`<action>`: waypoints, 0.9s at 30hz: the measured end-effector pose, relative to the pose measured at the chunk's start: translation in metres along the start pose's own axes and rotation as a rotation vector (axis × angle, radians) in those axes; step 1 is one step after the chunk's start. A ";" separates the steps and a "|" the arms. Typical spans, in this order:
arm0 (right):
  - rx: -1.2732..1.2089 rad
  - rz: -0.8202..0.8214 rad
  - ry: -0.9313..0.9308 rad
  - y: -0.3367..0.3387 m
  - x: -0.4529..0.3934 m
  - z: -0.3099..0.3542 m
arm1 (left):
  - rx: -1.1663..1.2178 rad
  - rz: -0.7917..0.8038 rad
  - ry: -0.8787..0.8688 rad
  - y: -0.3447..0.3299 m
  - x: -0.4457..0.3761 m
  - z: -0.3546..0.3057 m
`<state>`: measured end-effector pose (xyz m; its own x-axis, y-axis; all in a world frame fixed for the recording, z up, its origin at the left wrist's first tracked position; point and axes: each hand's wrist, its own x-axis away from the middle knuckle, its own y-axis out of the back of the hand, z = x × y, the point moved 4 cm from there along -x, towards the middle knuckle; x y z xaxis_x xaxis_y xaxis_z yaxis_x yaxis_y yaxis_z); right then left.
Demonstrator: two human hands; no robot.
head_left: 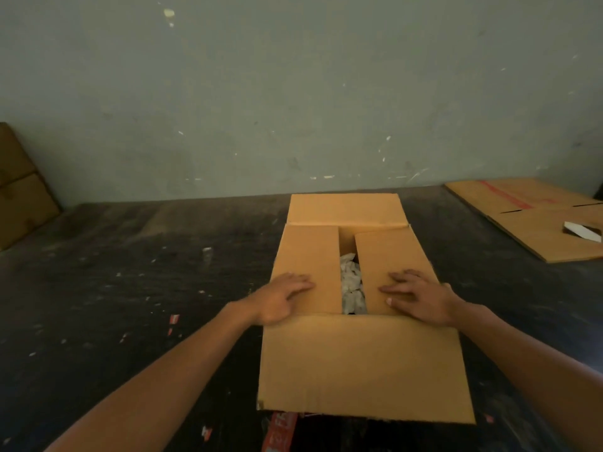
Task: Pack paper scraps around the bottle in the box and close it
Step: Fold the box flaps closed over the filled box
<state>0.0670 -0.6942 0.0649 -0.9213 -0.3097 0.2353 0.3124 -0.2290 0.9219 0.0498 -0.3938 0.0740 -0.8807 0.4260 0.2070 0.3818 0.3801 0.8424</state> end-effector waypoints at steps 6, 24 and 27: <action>-0.561 -0.156 0.085 -0.006 0.046 -0.029 | -0.037 -0.053 -0.113 -0.001 0.039 0.042; -0.441 -0.023 0.155 -0.005 0.078 -0.055 | 0.089 -0.210 -0.123 -0.009 0.053 0.044; -0.788 -0.167 -0.029 0.001 0.076 -0.047 | 0.410 -0.356 0.022 -0.011 0.051 0.035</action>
<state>0.0082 -0.7614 0.0690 -0.9725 -0.1921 0.1319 0.2317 -0.8569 0.4605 0.0110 -0.3475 0.0581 -0.9795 0.1970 -0.0422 0.1327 0.7887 0.6003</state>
